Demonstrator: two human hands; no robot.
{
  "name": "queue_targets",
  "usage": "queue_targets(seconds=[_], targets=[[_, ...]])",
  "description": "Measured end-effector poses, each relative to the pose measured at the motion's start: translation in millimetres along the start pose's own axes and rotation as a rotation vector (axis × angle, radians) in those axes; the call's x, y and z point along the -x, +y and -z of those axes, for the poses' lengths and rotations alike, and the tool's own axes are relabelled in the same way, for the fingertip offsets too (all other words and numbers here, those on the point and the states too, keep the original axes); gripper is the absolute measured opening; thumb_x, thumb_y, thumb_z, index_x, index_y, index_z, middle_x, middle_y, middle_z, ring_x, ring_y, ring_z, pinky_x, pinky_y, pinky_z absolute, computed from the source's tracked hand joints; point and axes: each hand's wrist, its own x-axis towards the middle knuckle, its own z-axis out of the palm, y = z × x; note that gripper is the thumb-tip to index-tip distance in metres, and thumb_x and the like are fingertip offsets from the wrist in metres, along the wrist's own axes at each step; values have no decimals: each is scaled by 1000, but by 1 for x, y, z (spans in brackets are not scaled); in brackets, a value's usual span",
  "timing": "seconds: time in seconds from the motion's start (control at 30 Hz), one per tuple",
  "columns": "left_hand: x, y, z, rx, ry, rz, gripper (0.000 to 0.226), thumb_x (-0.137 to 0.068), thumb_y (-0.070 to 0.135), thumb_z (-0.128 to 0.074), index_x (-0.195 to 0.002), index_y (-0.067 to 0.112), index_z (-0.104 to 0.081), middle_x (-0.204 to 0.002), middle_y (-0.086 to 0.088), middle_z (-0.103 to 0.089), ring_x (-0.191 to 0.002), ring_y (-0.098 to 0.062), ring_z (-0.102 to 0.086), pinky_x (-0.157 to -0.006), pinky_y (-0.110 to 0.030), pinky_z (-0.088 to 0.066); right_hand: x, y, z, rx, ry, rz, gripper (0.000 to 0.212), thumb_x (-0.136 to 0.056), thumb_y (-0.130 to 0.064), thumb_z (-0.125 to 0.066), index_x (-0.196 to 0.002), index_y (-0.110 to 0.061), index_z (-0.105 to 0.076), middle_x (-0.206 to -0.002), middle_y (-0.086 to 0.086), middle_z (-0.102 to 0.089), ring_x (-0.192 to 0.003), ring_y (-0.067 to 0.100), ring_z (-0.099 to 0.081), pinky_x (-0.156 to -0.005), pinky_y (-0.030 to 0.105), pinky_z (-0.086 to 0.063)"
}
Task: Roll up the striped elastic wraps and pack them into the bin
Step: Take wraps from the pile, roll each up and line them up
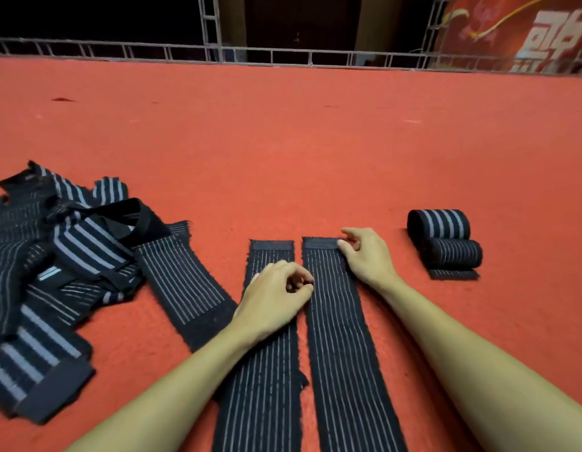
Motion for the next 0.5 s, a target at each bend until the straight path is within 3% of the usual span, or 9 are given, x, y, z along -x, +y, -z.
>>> queue_targets(seconds=[0.2, 0.3, 0.4, 0.47, 0.5], targets=[[2, 3, 1, -94, 12, -52, 12, -84, 41, -65, -90, 38, -56, -88, 18, -54, -90, -2, -49, -89, -32, -41, -7, 0, -7, -60, 40, -71, 11, -89, -28, -64, -94, -20, -68, -102, 2, -68, -94, 18, -61, -78, 24, -38], [3, 4, 0, -147, 13, -67, 22, -83, 42, -66, -98, 33, -53, -87, 17, -51, -86, -3, -49, -85, -31, -42, 6, -4, 1, -247, 81, -65, 3, -88, -20, -65, -86, -21, -63, -87, -7, -65, -82, 11, -58, -74, 21, -37], [3, 8, 2, -183, -28, -29, 46, -85, 44, -64, -122, 26, -45, -105, 11, -48, -97, -12, -52, -90, -34, -41, 23, -10, 22, -444, 151, -68, 11, -86, -16, -66, -80, -24, -62, -77, -9, -64, -76, 13, -61, -74, 32, -50], [1, 14, 5, -299, -109, 22, 63, -87, 46, -61, -137, 17, -36, -121, 1, -40, -107, -23, -51, -96, -38, -40, 37, -20, 43, -555, 178, -70, 16, -86, -12, -66, -78, -25, -62, -73, -5, -63, -67, 11, -59, -63, 31, -52], [-2, 17, 7, -383, -143, 25, 60, -88, 46, -60, -134, 13, -40, -123, -2, -36, -109, -26, -49, -97, -39, -39, 41, -26, 55, -609, 173, -64, 16, -87, -9, -65, -79, -22, -62, -72, -2, -61, -61, 9, -56, -55, 27, -49]])
